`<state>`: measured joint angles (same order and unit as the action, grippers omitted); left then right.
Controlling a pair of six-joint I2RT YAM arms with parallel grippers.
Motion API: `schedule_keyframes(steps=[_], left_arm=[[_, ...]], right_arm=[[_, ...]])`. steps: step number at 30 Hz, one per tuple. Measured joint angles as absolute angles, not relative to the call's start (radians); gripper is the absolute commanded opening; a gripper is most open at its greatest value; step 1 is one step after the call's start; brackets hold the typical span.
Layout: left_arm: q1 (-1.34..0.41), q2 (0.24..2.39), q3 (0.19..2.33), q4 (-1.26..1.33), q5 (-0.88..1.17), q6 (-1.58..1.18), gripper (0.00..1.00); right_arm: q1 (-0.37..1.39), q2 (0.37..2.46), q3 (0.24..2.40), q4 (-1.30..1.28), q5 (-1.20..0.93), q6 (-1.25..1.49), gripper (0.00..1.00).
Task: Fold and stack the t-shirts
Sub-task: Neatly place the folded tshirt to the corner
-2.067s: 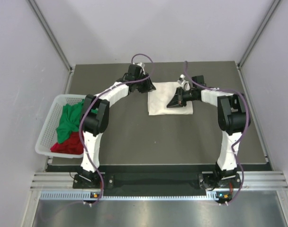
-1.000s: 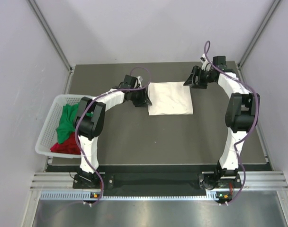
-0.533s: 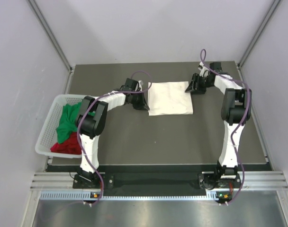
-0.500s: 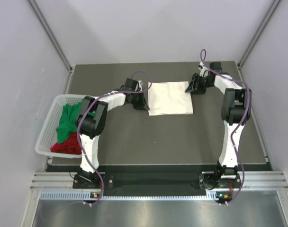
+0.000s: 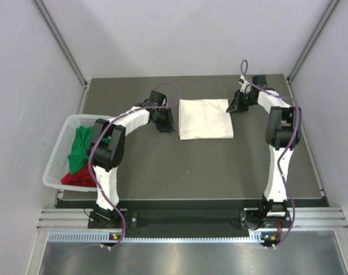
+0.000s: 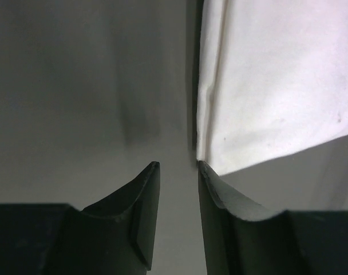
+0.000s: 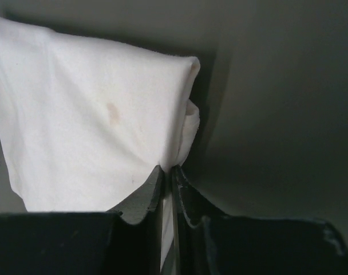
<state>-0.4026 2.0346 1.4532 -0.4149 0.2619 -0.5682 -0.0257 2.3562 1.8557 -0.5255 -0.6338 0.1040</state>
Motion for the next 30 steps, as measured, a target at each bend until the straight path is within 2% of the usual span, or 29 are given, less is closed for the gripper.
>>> schedule_keyframes(steps=[2, 13, 23, 30], left_arm=[[-0.402, 1.998, 1.46, -0.451, 0.236, -0.564, 0.38], [-0.401, 1.682, 1.359, -0.493, 0.208, -0.537, 0.4], [-0.401, 1.637, 1.226, -0.493, 0.262, -0.525, 0.4], [-0.401, 1.62, 1.221, -0.486, 0.319, -0.523, 0.4]], right_arm=[[-0.026, 2.363, 1.868, -0.534, -0.633, 0.103, 0.0], [-0.051, 2.416, 2.033, -0.616, -0.576, 0.061, 0.0], [-0.157, 2.495, 2.222, -0.723, -0.432, -0.02, 0.0], [-0.225, 2.579, 2.366, -0.735, -0.34, -0.056, 0.0]])
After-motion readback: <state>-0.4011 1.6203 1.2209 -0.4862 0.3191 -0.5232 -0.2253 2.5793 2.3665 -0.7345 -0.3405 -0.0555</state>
